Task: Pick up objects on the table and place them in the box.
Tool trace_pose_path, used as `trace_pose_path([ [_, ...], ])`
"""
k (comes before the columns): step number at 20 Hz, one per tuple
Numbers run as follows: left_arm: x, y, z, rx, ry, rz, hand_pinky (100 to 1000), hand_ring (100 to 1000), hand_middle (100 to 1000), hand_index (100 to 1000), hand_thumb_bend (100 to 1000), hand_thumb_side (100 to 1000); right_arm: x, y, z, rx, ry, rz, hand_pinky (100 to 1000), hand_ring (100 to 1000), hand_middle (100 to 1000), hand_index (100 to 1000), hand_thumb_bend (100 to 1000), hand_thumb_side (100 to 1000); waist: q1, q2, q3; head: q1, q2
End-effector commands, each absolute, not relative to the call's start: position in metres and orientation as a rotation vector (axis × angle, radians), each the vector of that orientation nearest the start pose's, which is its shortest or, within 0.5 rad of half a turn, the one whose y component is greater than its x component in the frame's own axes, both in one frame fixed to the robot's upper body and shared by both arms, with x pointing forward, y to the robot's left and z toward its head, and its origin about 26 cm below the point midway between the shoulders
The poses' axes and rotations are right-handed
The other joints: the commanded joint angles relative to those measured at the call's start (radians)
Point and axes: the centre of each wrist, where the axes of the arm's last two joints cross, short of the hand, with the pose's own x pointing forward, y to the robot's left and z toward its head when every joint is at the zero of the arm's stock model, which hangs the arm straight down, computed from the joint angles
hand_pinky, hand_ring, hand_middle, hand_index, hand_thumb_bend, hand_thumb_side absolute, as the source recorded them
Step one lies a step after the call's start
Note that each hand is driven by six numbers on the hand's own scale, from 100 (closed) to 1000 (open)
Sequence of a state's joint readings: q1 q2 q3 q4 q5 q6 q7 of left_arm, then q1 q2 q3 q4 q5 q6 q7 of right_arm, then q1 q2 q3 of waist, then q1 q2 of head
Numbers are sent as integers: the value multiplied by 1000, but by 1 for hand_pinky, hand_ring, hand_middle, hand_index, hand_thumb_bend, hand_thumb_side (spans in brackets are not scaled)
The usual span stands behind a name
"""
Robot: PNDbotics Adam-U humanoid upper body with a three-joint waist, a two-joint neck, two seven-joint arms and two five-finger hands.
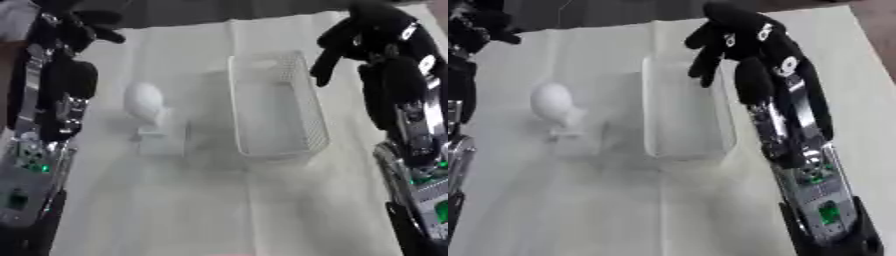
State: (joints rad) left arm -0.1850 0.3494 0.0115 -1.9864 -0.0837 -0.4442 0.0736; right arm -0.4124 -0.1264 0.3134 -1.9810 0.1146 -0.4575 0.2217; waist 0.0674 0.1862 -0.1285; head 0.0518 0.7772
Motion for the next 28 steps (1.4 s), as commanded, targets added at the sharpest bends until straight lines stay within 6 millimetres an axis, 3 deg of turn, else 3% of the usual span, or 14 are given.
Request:
trace_pose_path([
  [1,288,284,177,-374,3544,598,644,764,889,921,319,751,290,-141,204,-446,3197,-1004,345,489,631,874,100,846,-1,-15,-2,-15,-7],
  [4,287,293,182,-474,3517,682,643,772,890,924,416,689,291,-142,205,-430,3206,-990,345,489,629,873,100,846,2,-14,-4,0,-7],
  [9,286,305,192,-753,3485,841,625,769,882,915,685,544,291,-142,205,-422,3203,-993,343,488,627,873,100,845,6,-10,-7,84,-7],
  [13,284,317,202,-983,3366,1093,628,761,846,889,832,555,291,-143,205,-419,3205,-1001,340,485,625,873,100,844,7,-9,-8,107,-7],
  [19,282,329,214,-1297,2977,1794,693,802,870,919,860,644,291,-143,203,-420,3207,-1014,336,482,622,873,100,844,11,-6,-13,107,-7],
  [28,299,353,207,-1508,2636,2268,729,825,886,931,932,662,291,-143,204,-427,3200,-1029,330,476,618,874,100,845,11,-1,-19,98,-7],
])
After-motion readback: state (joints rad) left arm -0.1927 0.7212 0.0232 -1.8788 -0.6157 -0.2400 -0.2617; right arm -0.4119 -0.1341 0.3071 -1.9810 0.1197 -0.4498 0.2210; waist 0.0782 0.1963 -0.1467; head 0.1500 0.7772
